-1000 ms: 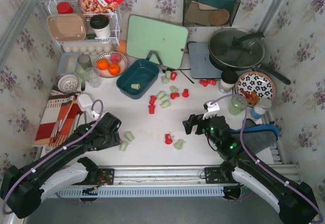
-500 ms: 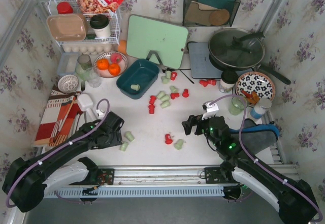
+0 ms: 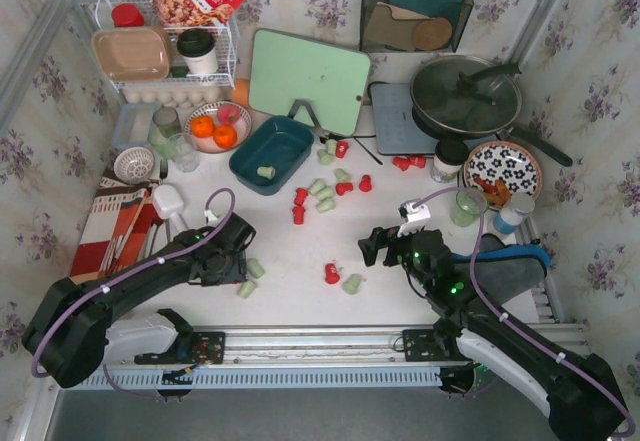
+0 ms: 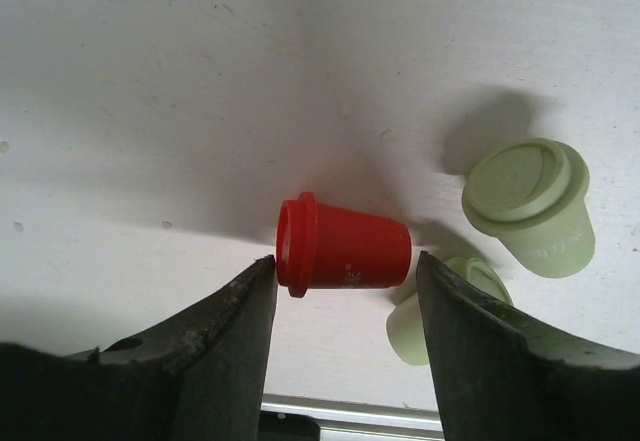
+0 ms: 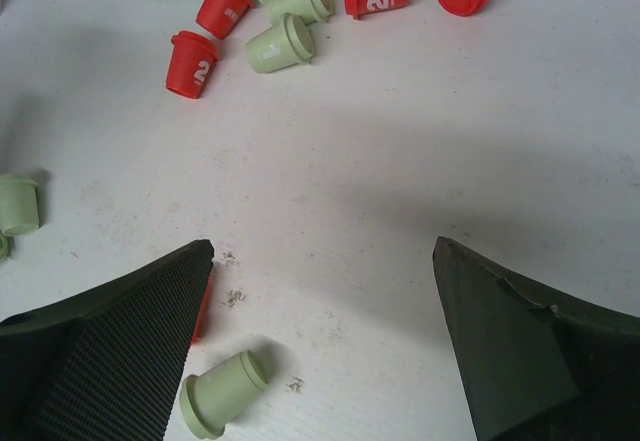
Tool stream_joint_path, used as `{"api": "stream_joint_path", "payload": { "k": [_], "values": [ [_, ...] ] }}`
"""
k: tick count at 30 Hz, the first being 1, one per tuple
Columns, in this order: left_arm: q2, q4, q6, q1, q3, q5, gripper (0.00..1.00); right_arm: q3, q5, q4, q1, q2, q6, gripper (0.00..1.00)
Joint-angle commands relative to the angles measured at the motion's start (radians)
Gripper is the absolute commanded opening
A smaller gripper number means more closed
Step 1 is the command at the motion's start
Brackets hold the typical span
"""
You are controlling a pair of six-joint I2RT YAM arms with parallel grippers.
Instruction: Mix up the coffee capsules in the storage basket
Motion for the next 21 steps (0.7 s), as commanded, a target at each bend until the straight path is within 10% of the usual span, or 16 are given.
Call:
{"api": "stream_joint_path", "payload": {
  "k": [1, 21],
  "values": [
    [0.007, -0.006, -0.001, 0.0, 0.002, 0.0, 0.57, -0.001, 0.0, 0.046, 0.001, 0.007, -0.008, 1.0],
    [-0.194, 0.027, 0.024, 0.0, -0.004, -0.119, 0.28, -0.032, -0.007, 0.092, 0.001, 0.042, -0.007, 1.0]
  ]
}}
